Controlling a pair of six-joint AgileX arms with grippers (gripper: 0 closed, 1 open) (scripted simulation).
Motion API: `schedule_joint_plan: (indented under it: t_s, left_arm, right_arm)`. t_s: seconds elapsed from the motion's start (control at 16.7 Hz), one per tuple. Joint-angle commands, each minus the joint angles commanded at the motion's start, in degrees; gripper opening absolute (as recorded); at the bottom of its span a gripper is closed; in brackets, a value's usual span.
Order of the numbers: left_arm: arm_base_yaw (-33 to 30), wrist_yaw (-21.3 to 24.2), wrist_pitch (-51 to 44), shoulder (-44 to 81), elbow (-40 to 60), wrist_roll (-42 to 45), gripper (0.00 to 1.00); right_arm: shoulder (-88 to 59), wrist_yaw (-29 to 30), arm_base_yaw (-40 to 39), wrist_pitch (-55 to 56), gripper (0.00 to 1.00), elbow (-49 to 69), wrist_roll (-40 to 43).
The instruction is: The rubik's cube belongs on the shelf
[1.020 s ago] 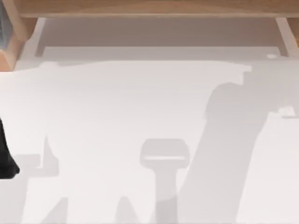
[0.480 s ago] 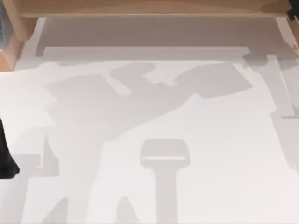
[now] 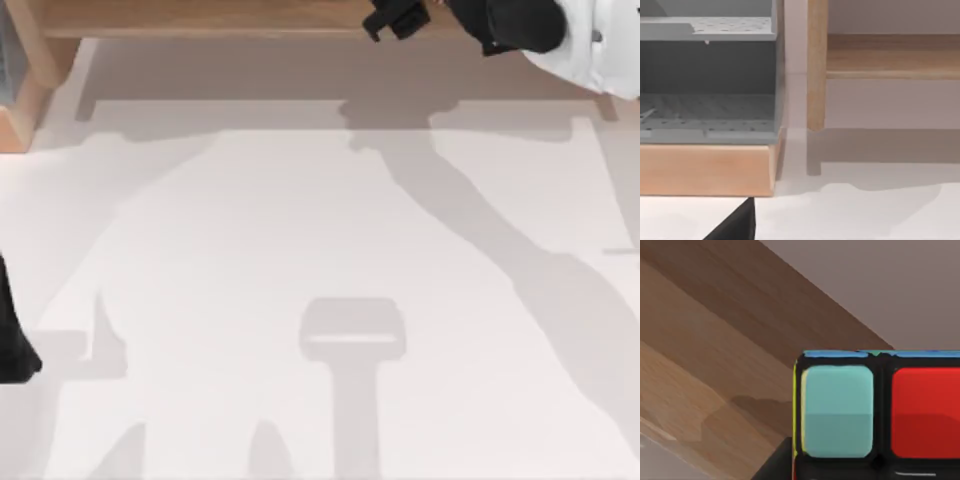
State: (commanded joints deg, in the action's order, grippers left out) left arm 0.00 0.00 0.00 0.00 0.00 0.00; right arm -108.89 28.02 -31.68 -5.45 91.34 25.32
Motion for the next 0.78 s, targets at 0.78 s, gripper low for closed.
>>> schedule_joint_plan:
  t_s: [0.78]
  left_arm:
    - [0.0,0.0,0.0,0.0,0.0,0.0,1.0]
  right_arm:
    - [-12.75,14.63,-16.54,67.54,0.0,-10.3,2.18]
